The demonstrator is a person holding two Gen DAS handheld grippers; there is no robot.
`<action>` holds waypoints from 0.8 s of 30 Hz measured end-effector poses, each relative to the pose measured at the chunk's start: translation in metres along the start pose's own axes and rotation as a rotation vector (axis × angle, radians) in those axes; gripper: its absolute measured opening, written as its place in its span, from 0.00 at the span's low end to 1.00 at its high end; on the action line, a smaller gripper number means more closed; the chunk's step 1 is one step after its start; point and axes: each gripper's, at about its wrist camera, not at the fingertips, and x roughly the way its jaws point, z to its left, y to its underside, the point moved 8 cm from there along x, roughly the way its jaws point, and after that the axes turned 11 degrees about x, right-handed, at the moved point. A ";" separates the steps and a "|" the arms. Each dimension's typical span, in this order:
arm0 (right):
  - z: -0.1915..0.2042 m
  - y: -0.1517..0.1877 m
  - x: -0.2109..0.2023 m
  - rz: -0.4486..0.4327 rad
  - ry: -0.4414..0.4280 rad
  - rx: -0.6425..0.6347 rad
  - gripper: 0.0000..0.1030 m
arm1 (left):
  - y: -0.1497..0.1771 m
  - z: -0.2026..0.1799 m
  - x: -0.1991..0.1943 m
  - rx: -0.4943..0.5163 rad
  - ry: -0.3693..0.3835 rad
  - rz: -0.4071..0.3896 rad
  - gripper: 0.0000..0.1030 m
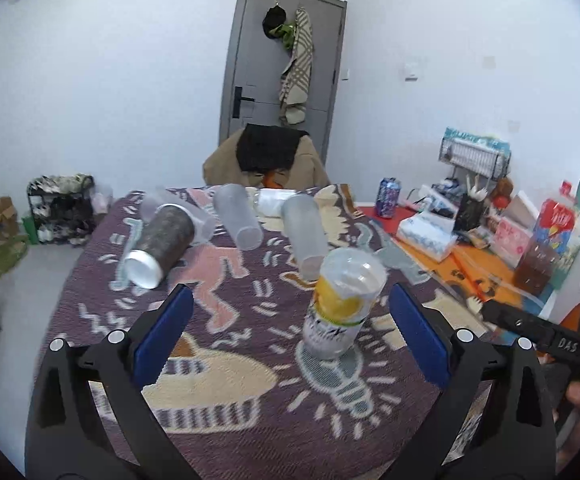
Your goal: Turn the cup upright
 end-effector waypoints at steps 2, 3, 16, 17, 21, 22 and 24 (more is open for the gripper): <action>0.003 0.004 -0.005 0.005 0.002 -0.017 0.93 | 0.003 0.001 -0.010 0.016 -0.018 -0.005 0.94; 0.005 0.007 -0.008 0.007 0.000 -0.031 0.93 | 0.004 0.002 -0.013 0.014 -0.026 -0.005 0.94; 0.028 0.043 -0.022 0.084 -0.064 -0.145 0.93 | 0.032 0.014 -0.057 0.017 -0.070 0.012 0.94; 0.029 0.044 -0.022 0.081 -0.060 -0.148 0.93 | 0.034 0.016 -0.060 0.011 -0.071 0.011 0.94; 0.034 0.046 -0.024 0.081 -0.063 -0.167 0.93 | 0.037 0.020 -0.066 0.007 -0.077 0.010 0.94; 0.035 0.046 -0.025 0.079 -0.064 -0.166 0.93 | 0.038 0.021 -0.067 0.007 -0.078 0.011 0.94; 0.036 0.045 -0.026 0.073 -0.063 -0.167 0.93 | 0.039 0.022 -0.070 0.007 -0.077 0.009 0.94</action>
